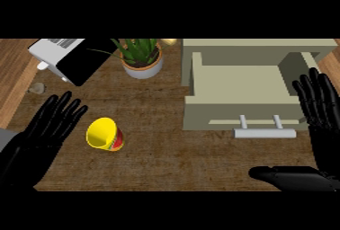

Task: Pick up the cup, place it into the drawer and close the drawer

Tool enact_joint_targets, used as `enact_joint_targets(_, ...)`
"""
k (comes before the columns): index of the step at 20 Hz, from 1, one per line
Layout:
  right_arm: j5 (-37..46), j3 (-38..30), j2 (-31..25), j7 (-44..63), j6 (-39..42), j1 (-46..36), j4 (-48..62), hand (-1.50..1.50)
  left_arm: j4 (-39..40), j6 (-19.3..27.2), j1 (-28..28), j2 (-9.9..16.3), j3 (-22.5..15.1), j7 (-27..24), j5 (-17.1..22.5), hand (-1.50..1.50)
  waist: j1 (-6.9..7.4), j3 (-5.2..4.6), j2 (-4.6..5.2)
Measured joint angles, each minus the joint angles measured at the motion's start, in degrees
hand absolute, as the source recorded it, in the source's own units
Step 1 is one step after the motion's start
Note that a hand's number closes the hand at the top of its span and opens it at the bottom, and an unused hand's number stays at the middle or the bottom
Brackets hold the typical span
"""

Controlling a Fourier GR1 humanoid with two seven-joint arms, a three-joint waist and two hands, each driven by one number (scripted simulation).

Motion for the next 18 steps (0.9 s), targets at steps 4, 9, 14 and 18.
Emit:
enact_joint_targets(4, -0.6, -1.2, -0.2, -2.0, 1.0, 0.2, 1.9, -1.5, 6.4, -2.9, 0.6, 0.0, 1.9, -3.8, -2.8, -1.5, 0.0, 0.0, 0.0)
enact_joint_targets(9, 0.5, -0.4, 0.5, -2.2, 1.0, -0.2, 2.5, -1.5, 13.6, -3.0, -0.9, 0.0, 4.6, -8.0, -8.1, -1.5, -0.04, 0.0, 0.0)
enact_joint_targets(14, 0.4, -1.6, 0.1, -3.1, 1.4, -1.6, 4.3, -1.5, 23.4, -3.0, -2.4, -0.6, 5.4, -15.1, -15.4, -1.5, -0.1, -0.01, 0.03)
enact_joint_targets(18, 0.3, -1.8, 0.2, -3.1, 1.9, -0.6, 3.4, -1.5, 32.3, -3.7, -3.8, 0.3, 6.5, -21.1, -19.8, -1.5, -0.21, -0.01, 0.03)
